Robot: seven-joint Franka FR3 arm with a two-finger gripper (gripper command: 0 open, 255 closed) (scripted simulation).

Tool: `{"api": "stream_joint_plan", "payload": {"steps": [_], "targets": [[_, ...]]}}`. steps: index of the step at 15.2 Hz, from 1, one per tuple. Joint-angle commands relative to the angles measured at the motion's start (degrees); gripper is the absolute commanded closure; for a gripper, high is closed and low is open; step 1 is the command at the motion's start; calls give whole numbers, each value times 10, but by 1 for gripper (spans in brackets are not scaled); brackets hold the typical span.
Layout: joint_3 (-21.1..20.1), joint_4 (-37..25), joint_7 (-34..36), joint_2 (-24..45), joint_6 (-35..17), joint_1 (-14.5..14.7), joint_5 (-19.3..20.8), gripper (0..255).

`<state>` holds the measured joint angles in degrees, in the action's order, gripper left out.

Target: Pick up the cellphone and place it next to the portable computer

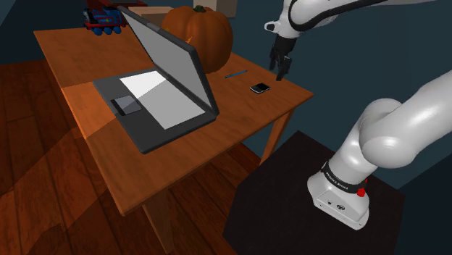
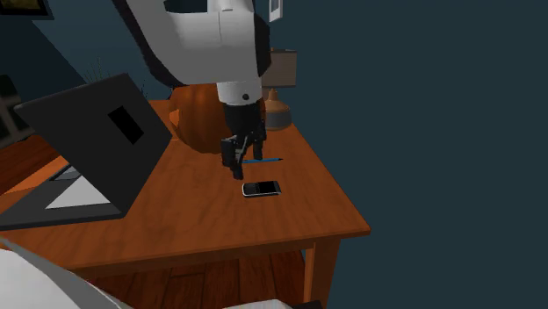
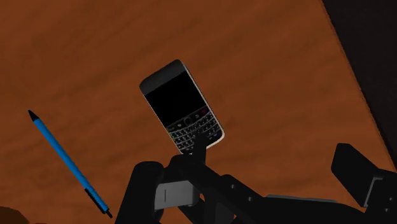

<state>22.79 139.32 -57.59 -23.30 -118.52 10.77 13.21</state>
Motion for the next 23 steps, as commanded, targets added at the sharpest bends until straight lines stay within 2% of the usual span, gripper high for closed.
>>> {"api": "stream_joint_plan", "payload": {"steps": [1, 5, 7, 15, 22, 23], "targets": [[27, -18, -69, 56, -38, 20, -16, 0], [63, -57, -208, 156, -91, 52, -72, 0], [69, -74, -262, 195, -107, 60, -99, 0], [71, -52, -282, 237, -166, 58, -126, 0], [71, -52, -282, 237, -166, 58, -126, 0], [71, -52, -282, 237, -166, 58, -126, 255]]}}
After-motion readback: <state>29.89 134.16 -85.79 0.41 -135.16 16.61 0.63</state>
